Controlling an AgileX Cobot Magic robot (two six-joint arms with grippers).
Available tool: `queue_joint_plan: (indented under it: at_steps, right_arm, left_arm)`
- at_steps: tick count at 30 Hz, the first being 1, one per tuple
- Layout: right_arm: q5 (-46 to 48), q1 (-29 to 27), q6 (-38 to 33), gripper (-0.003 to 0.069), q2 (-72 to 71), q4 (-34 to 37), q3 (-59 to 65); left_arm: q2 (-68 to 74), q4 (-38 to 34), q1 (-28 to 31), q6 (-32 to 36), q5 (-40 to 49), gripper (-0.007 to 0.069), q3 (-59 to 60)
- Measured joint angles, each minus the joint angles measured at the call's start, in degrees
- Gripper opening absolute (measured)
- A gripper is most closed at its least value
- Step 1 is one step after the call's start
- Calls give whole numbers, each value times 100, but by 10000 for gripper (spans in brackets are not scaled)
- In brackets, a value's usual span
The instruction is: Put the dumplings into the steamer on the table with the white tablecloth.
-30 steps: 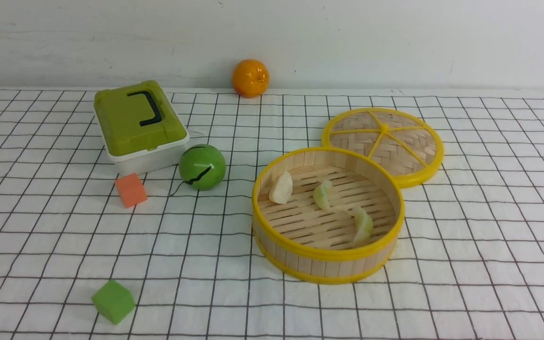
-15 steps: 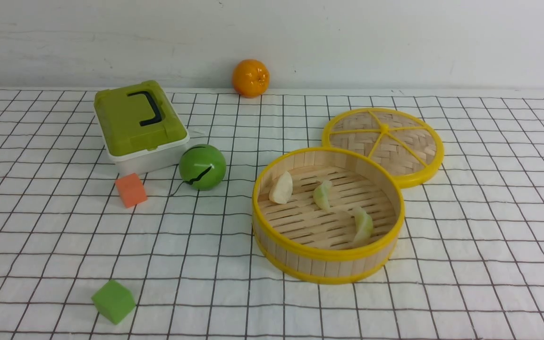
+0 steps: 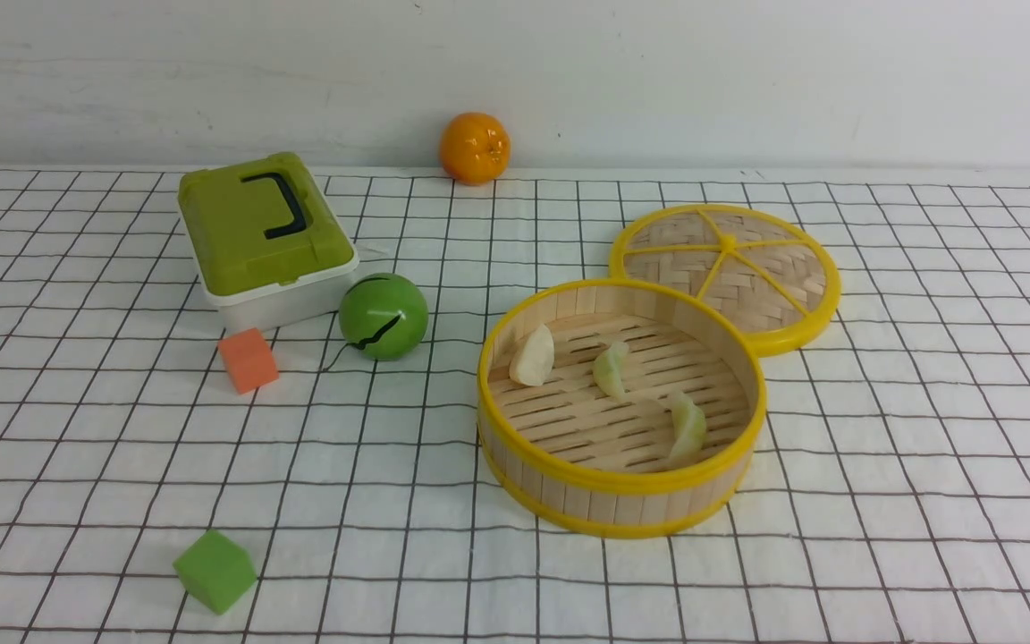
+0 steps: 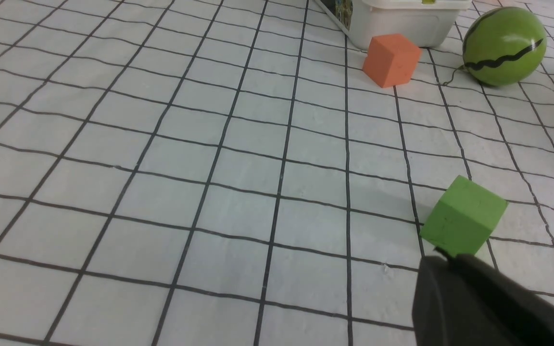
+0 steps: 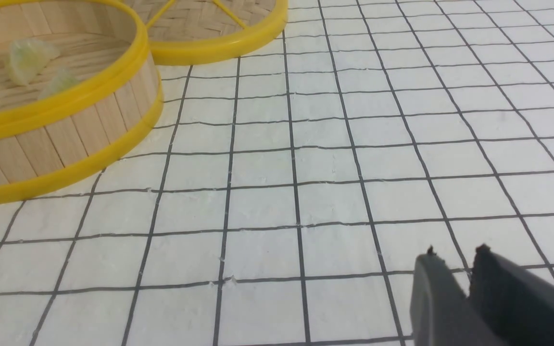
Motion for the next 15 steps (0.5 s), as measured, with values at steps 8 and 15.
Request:
queue_joint_plan:
  at_steps: [8,15]
  right_arm:
    - [0,0,0,129,0,0,0]
    - [0,0,0,139,0,0,0]
  left_arm:
    - [0,0,0,0,0,12,0]
    - [0,0,0,0,0,19,0]
